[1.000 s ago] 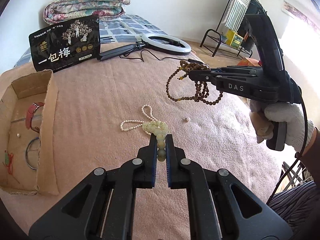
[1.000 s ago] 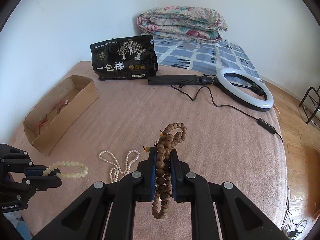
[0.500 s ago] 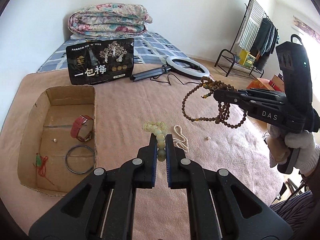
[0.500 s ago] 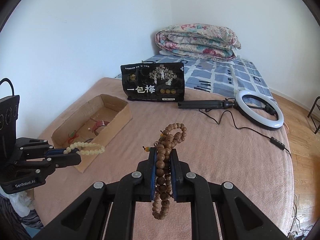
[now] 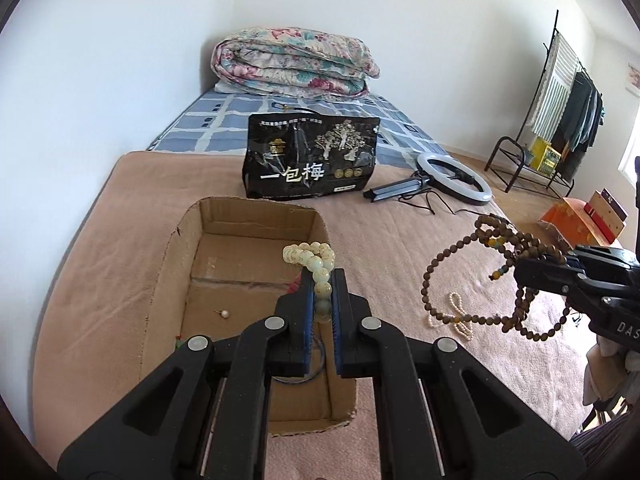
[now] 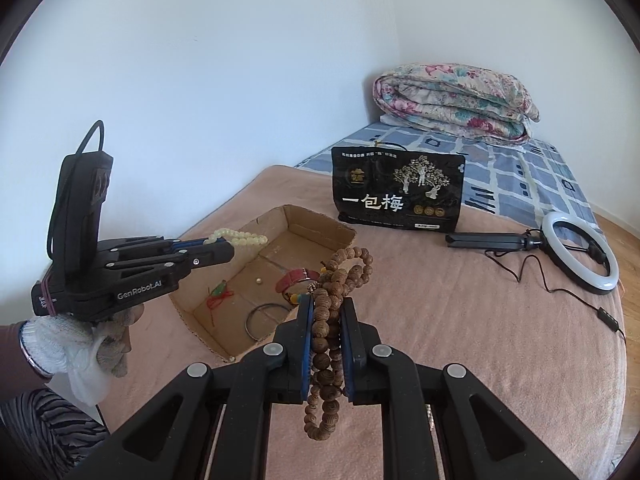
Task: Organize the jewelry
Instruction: 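Lift and carry the green bracelet and wooden beads over the box with both grippers, then open both grippers to drop the green bracelet and wooden beads into the box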
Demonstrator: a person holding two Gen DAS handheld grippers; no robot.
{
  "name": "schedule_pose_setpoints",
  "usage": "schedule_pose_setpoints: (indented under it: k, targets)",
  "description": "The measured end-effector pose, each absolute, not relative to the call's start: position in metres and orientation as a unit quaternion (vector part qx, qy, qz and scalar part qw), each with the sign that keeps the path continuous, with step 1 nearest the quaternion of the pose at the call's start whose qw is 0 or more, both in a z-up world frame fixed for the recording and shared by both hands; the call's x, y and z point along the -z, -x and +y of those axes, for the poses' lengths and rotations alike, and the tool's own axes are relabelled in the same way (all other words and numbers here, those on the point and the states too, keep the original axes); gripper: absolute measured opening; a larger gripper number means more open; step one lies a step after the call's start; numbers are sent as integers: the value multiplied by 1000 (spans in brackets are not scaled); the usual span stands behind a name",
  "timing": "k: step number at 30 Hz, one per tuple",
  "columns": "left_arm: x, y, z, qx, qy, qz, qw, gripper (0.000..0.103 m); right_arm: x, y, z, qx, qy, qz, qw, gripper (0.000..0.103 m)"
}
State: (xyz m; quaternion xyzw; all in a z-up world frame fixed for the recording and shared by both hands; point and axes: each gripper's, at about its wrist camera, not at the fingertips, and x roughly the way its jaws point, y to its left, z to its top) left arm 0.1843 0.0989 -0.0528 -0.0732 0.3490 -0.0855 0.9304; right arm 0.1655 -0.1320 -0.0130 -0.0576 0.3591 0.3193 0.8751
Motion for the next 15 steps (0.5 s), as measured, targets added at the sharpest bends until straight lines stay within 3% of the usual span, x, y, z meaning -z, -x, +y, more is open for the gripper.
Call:
schedule_pose_setpoints:
  k: [15]
  targets:
    - [69, -219, 138, 64, 79, 353, 930, 5, 38, -176, -59, -356, 46, 374, 855, 10]
